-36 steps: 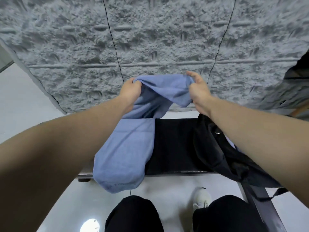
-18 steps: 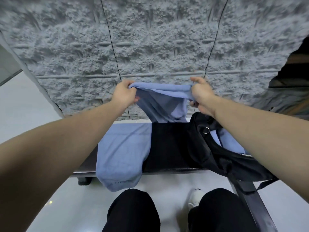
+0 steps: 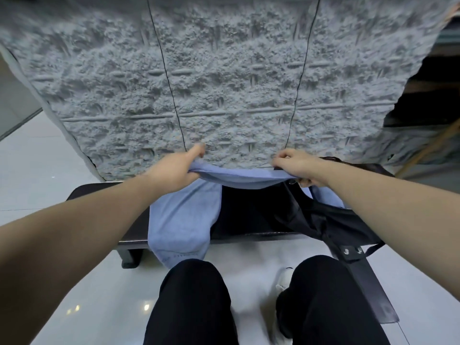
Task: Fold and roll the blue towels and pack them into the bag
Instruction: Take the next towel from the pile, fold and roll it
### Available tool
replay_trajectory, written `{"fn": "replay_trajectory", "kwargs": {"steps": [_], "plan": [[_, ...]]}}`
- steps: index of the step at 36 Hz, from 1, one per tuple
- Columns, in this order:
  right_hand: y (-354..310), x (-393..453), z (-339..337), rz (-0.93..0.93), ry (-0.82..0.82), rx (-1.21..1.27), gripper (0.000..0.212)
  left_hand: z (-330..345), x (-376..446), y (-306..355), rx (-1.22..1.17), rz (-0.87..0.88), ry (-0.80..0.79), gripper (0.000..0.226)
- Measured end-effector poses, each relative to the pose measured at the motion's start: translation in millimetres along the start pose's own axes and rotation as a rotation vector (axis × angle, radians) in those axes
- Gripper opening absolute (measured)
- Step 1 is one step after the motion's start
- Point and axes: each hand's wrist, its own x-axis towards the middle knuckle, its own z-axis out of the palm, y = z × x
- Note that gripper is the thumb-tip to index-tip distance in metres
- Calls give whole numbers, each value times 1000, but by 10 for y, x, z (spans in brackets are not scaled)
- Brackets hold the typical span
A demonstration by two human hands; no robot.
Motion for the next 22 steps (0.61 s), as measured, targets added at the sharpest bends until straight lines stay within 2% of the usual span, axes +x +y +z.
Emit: {"fn": "replay_trajectory", "kwargs": {"steps": [4, 7, 10, 13, 16, 19, 22], "plan": [[98, -115, 22, -175, 46, -191, 58, 57, -147, -82, -7, 28, -48, 14], [160, -189, 57, -320, 62, -339, 72, 86, -226, -98, -84, 13, -56, 18], [203, -297, 85, -368, -22, -511, 76, 87, -294, -56, -125, -4, -77, 12], [253, -358, 114, -380, -66, -780, 67, 82, -348, 6, -127, -23, -64, 9], [321, -307, 169, -364, -76, -870, 21, 93, -388, 93, -135, -54, -9, 15], [353, -300, 194, -323, -60, -728, 21, 127, -393, 188, -166, -61, 61, 21], [411, -296, 176, -330, 1, -648, 27, 152, -374, 258, -247, -108, 57, 15]]}}
